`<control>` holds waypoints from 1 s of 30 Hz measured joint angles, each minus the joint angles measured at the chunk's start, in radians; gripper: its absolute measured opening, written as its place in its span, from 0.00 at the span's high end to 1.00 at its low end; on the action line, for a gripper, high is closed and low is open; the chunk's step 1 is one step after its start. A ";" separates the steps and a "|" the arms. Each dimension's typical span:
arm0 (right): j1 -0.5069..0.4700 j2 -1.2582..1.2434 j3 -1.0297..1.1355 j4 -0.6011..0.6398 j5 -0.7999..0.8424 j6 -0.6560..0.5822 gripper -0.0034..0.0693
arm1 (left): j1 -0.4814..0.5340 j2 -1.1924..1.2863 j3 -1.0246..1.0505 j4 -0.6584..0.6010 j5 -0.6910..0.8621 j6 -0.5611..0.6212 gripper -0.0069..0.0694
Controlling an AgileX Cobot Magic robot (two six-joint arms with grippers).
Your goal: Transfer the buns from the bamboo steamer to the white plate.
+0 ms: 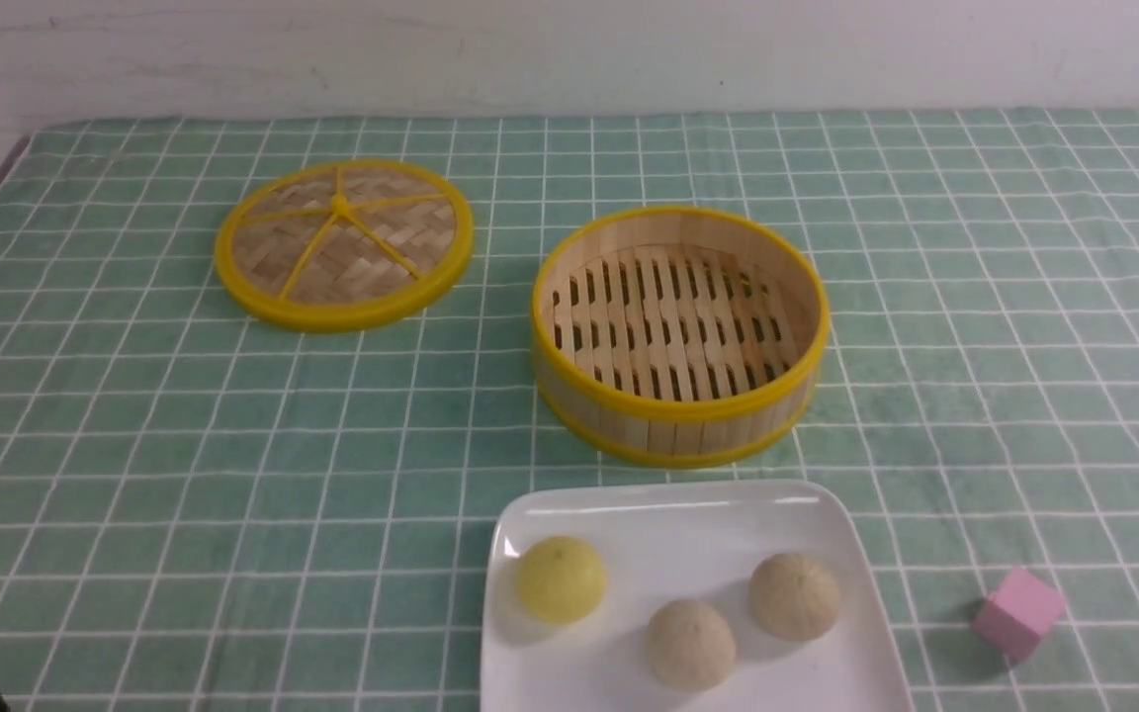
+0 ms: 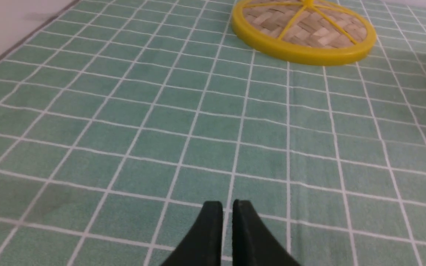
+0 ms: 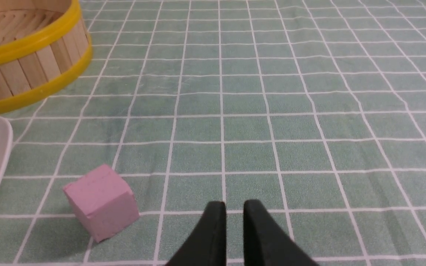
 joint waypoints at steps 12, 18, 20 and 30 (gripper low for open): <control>0.000 0.000 0.000 -0.002 0.000 0.000 0.79 | -0.038 0.000 -0.001 0.004 0.017 0.004 0.81; 0.000 0.000 0.000 -0.002 0.000 0.000 0.79 | -0.038 0.000 -0.001 0.004 0.017 0.004 0.80; 0.000 0.000 0.000 -0.002 0.000 0.000 0.79 | -0.038 0.000 -0.001 0.004 0.017 0.004 0.80; 0.000 0.000 0.000 -0.002 0.000 0.000 0.78 | -0.038 0.000 -0.001 0.004 0.017 0.004 0.79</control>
